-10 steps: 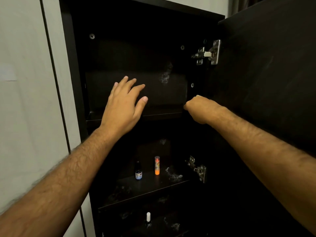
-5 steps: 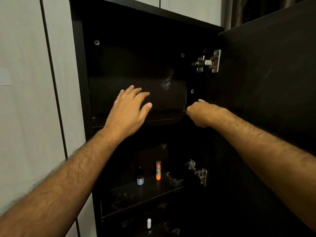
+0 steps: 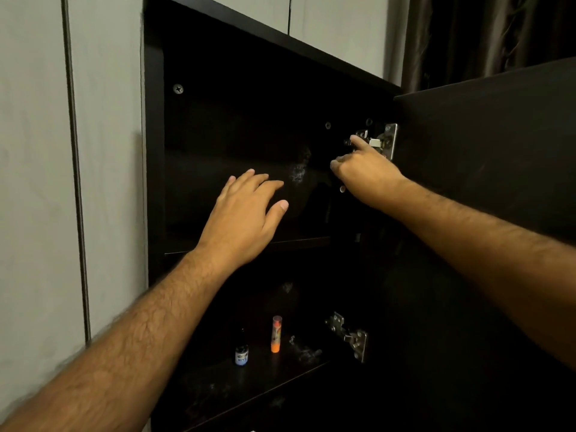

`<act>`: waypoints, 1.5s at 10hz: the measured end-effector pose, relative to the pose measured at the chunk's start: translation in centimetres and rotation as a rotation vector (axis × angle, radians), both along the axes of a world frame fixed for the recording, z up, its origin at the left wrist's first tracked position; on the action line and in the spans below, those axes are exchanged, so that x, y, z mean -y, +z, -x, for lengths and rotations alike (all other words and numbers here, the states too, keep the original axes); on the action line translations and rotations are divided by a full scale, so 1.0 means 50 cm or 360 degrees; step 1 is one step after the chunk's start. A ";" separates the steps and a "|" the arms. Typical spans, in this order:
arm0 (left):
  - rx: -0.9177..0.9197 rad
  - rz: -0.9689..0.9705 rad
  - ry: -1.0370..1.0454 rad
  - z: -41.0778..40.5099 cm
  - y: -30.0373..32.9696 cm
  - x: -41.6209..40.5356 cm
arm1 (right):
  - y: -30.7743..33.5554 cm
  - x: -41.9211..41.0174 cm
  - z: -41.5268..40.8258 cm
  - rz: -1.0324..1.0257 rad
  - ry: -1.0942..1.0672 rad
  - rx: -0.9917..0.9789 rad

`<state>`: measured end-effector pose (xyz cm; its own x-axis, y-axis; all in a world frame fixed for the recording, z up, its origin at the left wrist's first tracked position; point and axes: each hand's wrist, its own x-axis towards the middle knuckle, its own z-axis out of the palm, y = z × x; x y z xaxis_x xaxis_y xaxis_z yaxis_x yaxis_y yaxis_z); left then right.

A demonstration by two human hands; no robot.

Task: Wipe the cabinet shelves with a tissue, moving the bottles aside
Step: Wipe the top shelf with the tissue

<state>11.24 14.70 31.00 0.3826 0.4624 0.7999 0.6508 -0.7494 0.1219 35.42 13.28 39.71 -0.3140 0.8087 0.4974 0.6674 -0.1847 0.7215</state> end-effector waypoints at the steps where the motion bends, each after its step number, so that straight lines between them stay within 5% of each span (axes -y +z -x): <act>1: 0.0061 0.0010 -0.0016 -0.010 0.001 -0.007 | -0.022 -0.021 -0.025 0.0164 -0.0324 0.0117; 3: 0.0038 0.0041 -0.0065 -0.031 0.005 -0.015 | -0.058 -0.052 -0.031 0.0335 -0.0632 0.0312; 6: 0.0067 0.0108 -0.0160 -0.054 0.009 -0.011 | -0.050 0.003 -0.008 0.1028 -0.0573 0.0127; 8: 0.0025 0.0121 -0.0203 -0.065 0.013 -0.026 | -0.026 -0.014 -0.025 0.0503 -0.0742 0.0185; 12: 0.0012 0.0227 -0.0216 -0.056 0.002 -0.032 | -0.067 -0.016 0.001 0.0961 -0.0942 0.0427; 15: -0.0040 0.0289 -0.0222 -0.055 0.000 -0.036 | -0.004 0.012 -0.028 0.0216 -0.0964 0.0426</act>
